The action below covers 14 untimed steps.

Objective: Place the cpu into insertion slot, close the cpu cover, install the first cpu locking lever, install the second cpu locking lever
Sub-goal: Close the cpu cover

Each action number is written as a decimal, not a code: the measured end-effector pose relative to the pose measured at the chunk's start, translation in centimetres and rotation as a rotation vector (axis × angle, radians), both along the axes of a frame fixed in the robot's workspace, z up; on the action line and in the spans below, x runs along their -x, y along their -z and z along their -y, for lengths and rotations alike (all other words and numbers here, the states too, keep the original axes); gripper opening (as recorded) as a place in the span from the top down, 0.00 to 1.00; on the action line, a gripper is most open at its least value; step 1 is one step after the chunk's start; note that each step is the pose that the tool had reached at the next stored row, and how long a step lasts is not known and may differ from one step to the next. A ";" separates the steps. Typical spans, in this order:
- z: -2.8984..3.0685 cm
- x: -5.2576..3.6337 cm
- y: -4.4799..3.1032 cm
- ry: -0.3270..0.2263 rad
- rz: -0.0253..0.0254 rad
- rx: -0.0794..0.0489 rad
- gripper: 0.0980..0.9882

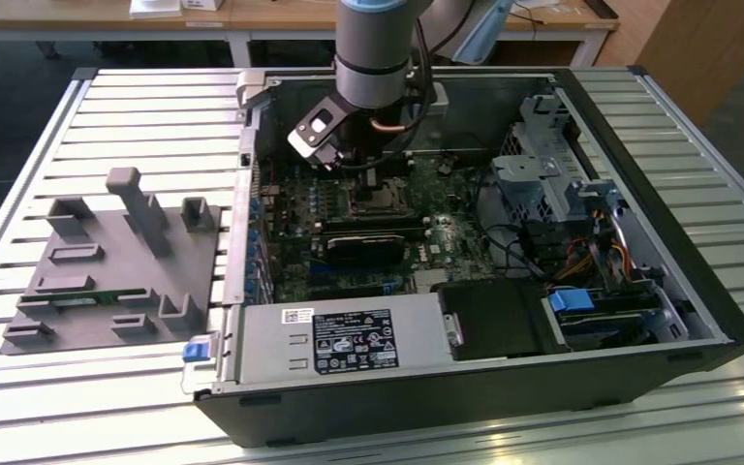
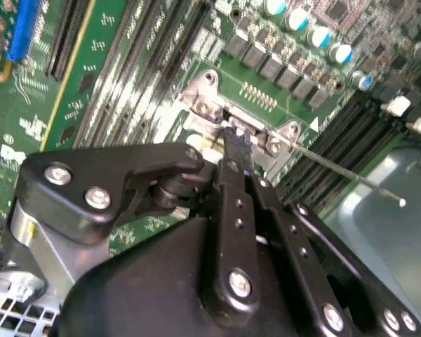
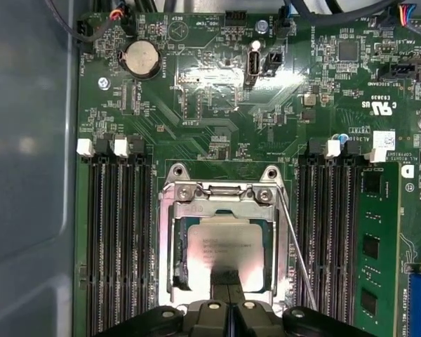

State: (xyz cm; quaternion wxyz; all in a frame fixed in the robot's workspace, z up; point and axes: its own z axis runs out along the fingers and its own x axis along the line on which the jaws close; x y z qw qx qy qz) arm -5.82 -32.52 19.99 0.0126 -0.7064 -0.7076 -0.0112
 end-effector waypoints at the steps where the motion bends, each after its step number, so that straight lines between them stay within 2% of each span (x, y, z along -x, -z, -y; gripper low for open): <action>1: -0.01 -0.01 0.01 0.000 0.0000 0.000 0.99; 5: -0.10 -0.07 -0.02 0.000 0.0011 -0.004 0.99; 10: -0.11 -0.07 -0.73 0.000 0.0005 -0.004 0.99; 14: -0.10 -0.19 -0.79 0.000 -0.0001 -0.004 0.99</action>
